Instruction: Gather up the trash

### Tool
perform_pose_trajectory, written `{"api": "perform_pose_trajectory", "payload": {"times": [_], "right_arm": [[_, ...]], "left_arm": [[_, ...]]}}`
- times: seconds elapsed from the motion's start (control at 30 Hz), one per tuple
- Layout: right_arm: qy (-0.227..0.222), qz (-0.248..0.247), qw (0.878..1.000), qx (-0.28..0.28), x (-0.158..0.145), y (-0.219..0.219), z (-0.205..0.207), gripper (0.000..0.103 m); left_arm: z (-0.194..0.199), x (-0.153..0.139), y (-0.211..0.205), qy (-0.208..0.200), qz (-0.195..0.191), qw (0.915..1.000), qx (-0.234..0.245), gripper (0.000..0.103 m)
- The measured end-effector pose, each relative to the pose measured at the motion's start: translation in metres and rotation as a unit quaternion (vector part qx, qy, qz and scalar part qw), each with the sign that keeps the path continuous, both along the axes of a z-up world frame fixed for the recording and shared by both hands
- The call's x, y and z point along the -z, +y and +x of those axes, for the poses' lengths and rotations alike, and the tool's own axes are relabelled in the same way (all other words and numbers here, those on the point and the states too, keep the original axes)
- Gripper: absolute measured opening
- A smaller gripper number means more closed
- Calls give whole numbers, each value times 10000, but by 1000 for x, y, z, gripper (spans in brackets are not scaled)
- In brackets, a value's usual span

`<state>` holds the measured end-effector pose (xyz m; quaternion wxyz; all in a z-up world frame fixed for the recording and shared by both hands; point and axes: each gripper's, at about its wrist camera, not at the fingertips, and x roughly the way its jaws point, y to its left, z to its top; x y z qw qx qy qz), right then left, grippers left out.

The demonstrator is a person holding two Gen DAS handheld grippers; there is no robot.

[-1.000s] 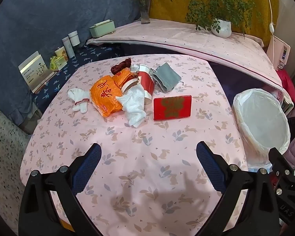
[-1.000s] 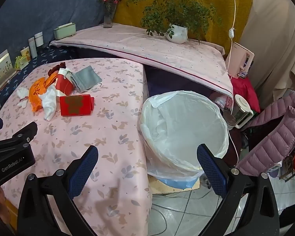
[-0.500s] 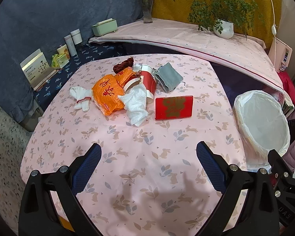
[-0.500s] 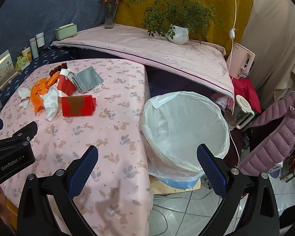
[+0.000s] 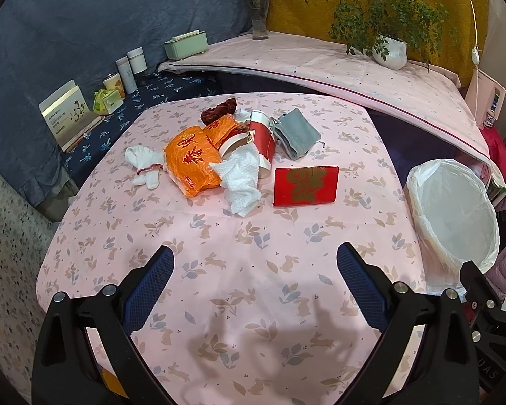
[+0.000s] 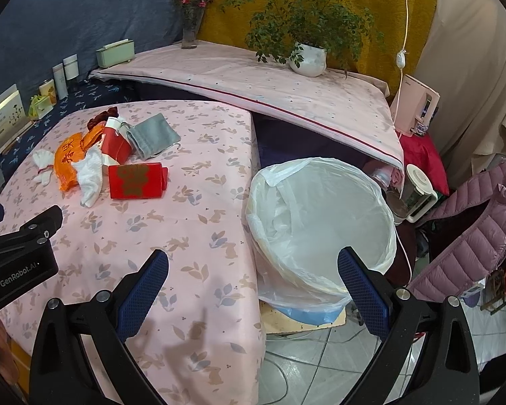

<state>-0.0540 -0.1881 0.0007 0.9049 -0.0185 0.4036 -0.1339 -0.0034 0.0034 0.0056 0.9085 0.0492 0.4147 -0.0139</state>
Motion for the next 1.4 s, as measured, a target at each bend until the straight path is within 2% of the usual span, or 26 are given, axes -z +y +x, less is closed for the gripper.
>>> {"api": "perform_pose_trajectory", "payload": {"times": [0.33,1.4], "right_arm": [[-5,3,10000,-1,0,0,0,96],[-19,1,10000,12,0,3,2,96]], "left_arm": [[-2,-3,-1,-115,26,9999,80,93],[-3,-3,-2,-111,-15,9999,88,93]]}}
